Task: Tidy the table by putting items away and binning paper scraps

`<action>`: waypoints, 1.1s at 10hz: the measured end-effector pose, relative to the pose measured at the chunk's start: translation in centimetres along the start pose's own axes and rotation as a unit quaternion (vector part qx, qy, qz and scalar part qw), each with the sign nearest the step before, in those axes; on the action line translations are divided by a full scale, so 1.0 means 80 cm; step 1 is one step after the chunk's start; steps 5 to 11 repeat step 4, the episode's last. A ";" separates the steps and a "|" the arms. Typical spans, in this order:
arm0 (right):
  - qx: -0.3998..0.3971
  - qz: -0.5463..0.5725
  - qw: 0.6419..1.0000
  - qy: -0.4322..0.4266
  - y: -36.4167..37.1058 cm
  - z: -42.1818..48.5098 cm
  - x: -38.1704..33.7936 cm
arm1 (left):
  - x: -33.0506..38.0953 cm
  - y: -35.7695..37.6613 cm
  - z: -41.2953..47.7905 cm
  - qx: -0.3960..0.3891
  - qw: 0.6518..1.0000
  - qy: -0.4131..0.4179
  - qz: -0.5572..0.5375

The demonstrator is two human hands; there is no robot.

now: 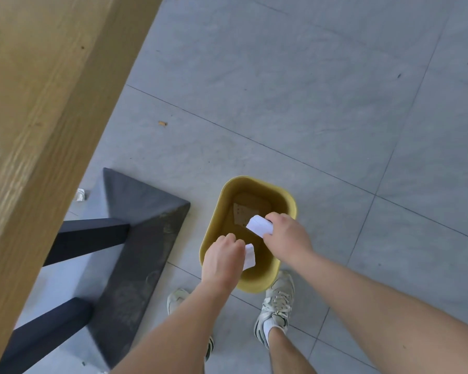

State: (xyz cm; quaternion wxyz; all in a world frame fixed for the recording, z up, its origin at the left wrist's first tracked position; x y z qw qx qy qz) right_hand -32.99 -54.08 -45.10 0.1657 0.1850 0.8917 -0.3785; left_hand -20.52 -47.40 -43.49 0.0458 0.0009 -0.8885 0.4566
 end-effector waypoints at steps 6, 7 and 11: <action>0.028 0.029 0.999 -0.027 0.000 -0.010 -0.005 | -0.031 -0.017 -0.018 0.097 0.988 -0.090 -0.077; 0.028 0.029 0.999 -0.027 0.000 -0.010 -0.005 | -0.031 -0.017 -0.018 0.097 0.988 -0.090 -0.077; 0.028 0.029 0.999 -0.027 0.000 -0.010 -0.005 | -0.031 -0.017 -0.018 0.097 0.988 -0.090 -0.077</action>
Point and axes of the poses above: each hand's wrist, its own z-axis towards the middle knuckle, its own y-axis out of the palm, x = y × z, the point moved 8 cm from there along z, towards the middle knuckle, and after that the axes turned 10 degrees about z, right-handed, at the moved point
